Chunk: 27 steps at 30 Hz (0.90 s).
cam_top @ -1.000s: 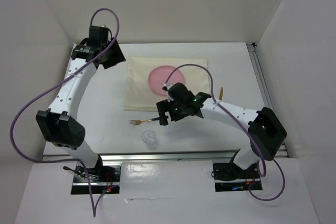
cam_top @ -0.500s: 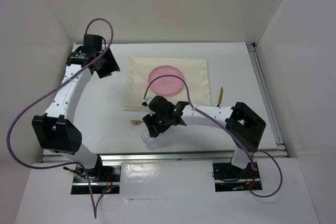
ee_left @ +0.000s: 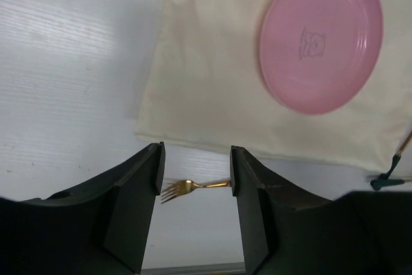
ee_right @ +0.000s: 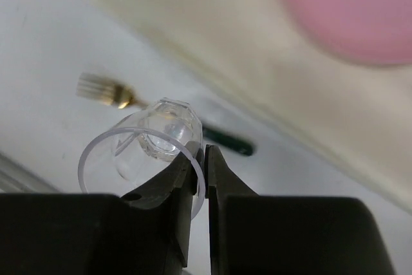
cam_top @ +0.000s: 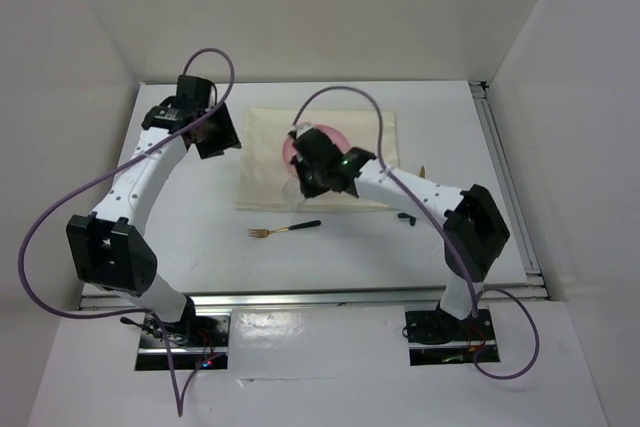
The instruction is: Set the dinner table for one person
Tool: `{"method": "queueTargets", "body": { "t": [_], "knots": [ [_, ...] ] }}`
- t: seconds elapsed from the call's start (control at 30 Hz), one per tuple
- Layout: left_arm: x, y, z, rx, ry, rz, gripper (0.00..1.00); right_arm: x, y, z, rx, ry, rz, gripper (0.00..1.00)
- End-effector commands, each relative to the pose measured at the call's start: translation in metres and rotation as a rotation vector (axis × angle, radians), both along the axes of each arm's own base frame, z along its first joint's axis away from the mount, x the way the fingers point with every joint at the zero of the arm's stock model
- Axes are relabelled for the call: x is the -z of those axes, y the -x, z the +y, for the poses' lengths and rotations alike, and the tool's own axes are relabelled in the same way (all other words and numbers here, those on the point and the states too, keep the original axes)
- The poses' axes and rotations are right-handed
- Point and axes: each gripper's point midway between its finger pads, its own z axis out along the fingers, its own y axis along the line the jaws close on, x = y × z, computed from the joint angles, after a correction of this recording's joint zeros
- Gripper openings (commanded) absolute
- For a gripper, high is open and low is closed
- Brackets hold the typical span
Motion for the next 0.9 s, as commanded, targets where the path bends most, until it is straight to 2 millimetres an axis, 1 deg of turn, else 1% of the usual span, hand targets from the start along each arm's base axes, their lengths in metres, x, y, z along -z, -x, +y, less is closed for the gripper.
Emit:
{"method": "queueTargets", "body": {
  "t": [0.0,0.03,0.07,0.1,0.13,0.17,0.23,0.27,0.33,0.37,0.4,0.43,0.47,0.5,0.53,0.57,0.6,0.63,0.67,0.7,0.73,0.77,0.8,0.83,0.87],
  "knots": [
    [-0.003,0.003,-0.016,0.064,-0.006,-0.040,0.62,-0.045,-0.081,-0.065,0.279,0.020,-0.091,0.00],
    [0.001,0.006,-0.021,0.079,-0.001,-0.027,0.62,-0.047,-0.096,-0.078,0.335,0.026,-0.086,0.00],
    [0.001,0.007,-0.024,0.088,-0.001,-0.027,0.62,-0.038,-0.112,-0.089,0.381,0.044,-0.062,0.00],
    [0.005,0.006,-0.024,0.089,-0.002,-0.018,0.63,-0.051,-0.130,-0.098,0.428,0.021,-0.074,0.00],
    [0.008,0.005,-0.025,0.089,-0.004,-0.009,0.70,-0.053,-0.152,-0.124,0.498,0.022,-0.075,0.00],
    [0.008,0.006,-0.029,0.101,-0.004,-0.009,0.74,-0.052,-0.171,-0.131,0.540,0.021,-0.066,0.00],
    [0.017,0.008,-0.033,0.110,-0.008,0.020,0.83,-0.050,-0.195,-0.151,0.610,0.034,-0.067,0.00],
    [0.017,0.007,-0.031,0.104,-0.015,0.019,0.85,-0.047,-0.215,-0.167,0.656,0.044,-0.070,0.00],
    [0.017,0.007,-0.031,0.104,-0.015,0.019,0.86,-0.043,-0.234,-0.182,0.695,0.048,-0.067,0.00],
    [0.017,0.008,-0.035,0.113,-0.015,0.019,0.86,-0.025,-0.246,-0.193,0.721,0.069,-0.041,0.00],
    [0.021,0.009,-0.033,0.108,-0.024,0.027,0.86,-0.034,-0.258,-0.196,0.735,0.053,-0.061,0.00],
    [0.021,0.009,-0.033,0.108,-0.024,0.027,0.86,-0.032,-0.265,-0.200,0.746,0.049,-0.065,0.00],
    [0.021,0.009,-0.033,0.108,-0.024,0.027,0.86,-0.028,-0.272,-0.211,0.760,0.060,-0.062,0.00],
    [0.021,0.009,-0.033,0.108,-0.024,0.027,0.86,-0.016,-0.277,-0.215,0.769,0.070,-0.050,0.00],
    [0.027,0.010,-0.033,0.101,-0.021,0.046,0.86,-0.017,-0.283,-0.219,0.778,0.064,-0.058,0.00],
    [0.027,0.010,-0.033,0.101,-0.021,0.046,0.85,-0.012,-0.283,-0.217,0.769,0.061,-0.044,0.00],
    [0.027,0.010,-0.033,0.101,-0.021,0.046,0.85,-0.008,-0.287,-0.224,0.793,0.052,-0.044,0.00],
    [0.032,0.009,-0.033,0.101,-0.023,0.058,0.85,0.001,-0.291,-0.225,0.788,0.039,-0.030,0.00],
    [0.032,0.009,-0.033,0.101,-0.023,0.058,0.85,0.003,-0.291,-0.225,0.788,0.038,-0.031,0.00],
    [0.035,0.009,-0.033,0.101,-0.025,0.067,0.85,0.011,-0.293,-0.228,0.789,0.034,-0.019,0.00],
    [0.037,0.011,-0.033,0.101,-0.027,0.078,0.85,0.015,-0.293,-0.228,0.789,0.034,-0.019,0.00],
    [0.037,0.011,-0.031,0.095,-0.034,0.076,0.85,0.023,-0.294,-0.228,0.789,0.040,-0.011,0.00],
    [0.040,0.012,-0.031,0.095,-0.036,0.085,0.85,0.024,-0.294,-0.228,0.789,0.040,-0.011,0.00],
    [0.040,0.012,-0.031,0.095,-0.036,0.086,0.85,0.032,-0.292,-0.229,0.789,0.051,0.004,0.04],
    [0.044,0.015,-0.030,0.095,-0.038,0.096,0.85,0.031,-0.294,-0.228,0.789,0.046,-0.004,0.11]
  ]
}}
